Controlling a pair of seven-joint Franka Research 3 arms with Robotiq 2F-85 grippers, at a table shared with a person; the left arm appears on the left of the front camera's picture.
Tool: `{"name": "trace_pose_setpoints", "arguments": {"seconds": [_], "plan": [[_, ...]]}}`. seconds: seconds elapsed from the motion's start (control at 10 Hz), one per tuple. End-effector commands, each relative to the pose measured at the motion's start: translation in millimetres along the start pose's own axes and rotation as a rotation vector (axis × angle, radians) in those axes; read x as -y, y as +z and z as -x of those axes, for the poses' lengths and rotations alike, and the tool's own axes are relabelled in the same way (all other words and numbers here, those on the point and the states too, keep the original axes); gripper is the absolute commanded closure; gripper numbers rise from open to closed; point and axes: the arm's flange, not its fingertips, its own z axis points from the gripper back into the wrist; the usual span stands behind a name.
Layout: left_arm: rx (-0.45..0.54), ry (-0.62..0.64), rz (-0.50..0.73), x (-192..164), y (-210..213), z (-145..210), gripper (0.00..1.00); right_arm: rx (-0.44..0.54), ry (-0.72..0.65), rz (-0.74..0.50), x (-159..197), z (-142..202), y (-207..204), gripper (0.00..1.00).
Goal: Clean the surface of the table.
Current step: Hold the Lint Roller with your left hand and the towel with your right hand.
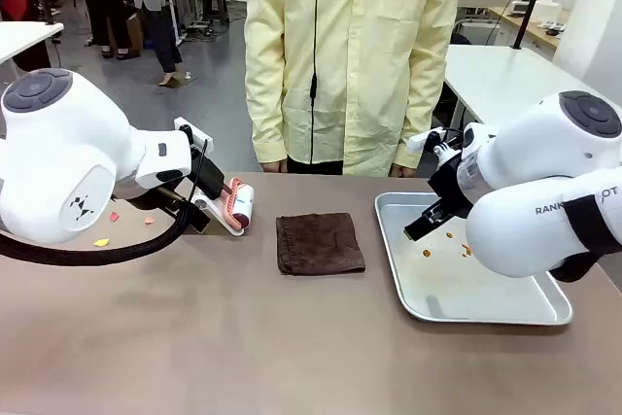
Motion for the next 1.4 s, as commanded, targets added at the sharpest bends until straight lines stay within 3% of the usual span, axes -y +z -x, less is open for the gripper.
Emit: {"name": "trace_pose_setpoints", "arguments": {"seconds": [0.0,1.2,1.3], "plan": [[0.0,0.0,0.0,0.0,0.0,0.0,0.0,0.0,0.0,0.0,0.0,0.0,0.1,0.0],[0.0,0.001,0.0,-0.1,0.0,0.0,0.0,0.0,0.001,0.0,-0.1,0.0,0.0,0.0],[-0.051,0.006,0.064,5.7,15.6,3.8,0.0,-0.045,0.004,-0.026,0.8,4.3,10.3,0.0]]}}
